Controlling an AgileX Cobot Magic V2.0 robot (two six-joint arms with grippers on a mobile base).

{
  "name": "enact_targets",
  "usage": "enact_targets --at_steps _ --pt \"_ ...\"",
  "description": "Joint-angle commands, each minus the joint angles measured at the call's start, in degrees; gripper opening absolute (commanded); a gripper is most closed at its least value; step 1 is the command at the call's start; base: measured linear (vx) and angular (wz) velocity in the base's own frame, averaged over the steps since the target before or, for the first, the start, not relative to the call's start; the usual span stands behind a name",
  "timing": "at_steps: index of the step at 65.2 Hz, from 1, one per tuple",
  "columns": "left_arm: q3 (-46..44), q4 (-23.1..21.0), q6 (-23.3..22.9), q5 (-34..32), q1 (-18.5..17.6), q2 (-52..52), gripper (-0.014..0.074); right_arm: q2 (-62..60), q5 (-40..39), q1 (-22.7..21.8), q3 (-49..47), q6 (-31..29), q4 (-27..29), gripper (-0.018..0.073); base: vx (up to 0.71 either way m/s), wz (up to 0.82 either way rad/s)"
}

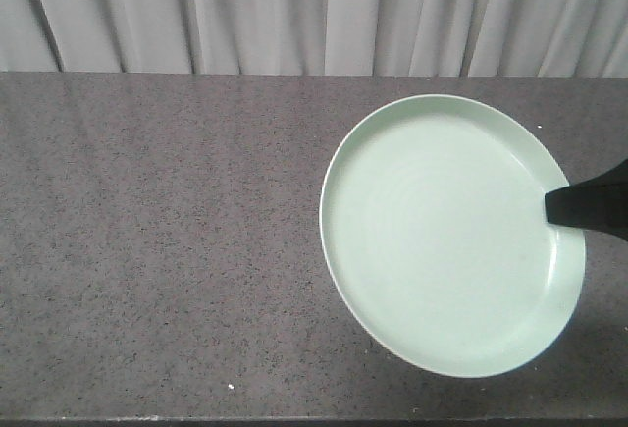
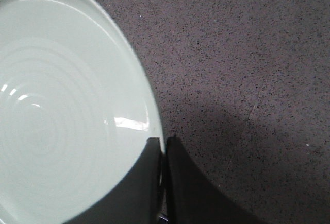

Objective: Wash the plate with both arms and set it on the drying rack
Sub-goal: 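Pinch the plate rim with the right gripper and lift it up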

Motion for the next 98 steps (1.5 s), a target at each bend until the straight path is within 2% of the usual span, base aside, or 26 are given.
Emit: enact_targets --at_steps 1,32,98 --pt "1.33 -0.06 -0.55 -3.89 -0.4 -0.82 -0.0006 -3.72 -3.14 -0.41 -0.11 -0.72 3.16 -0.0006 0.0 0.0" --pt "1.33 -0.06 -0.55 -3.89 -0.4 -0.82 -0.0006 -9.22 -2.68 -0.41 -0.11 -0.72 3.03 -0.0006 0.0 0.0" --pt "1.33 -0.06 -0.55 -3.89 -0.4 -0.82 -0.0006 -9.2 -2.62 -0.41 -0.11 -0.49 3.04 -0.0006 0.0 0.0"
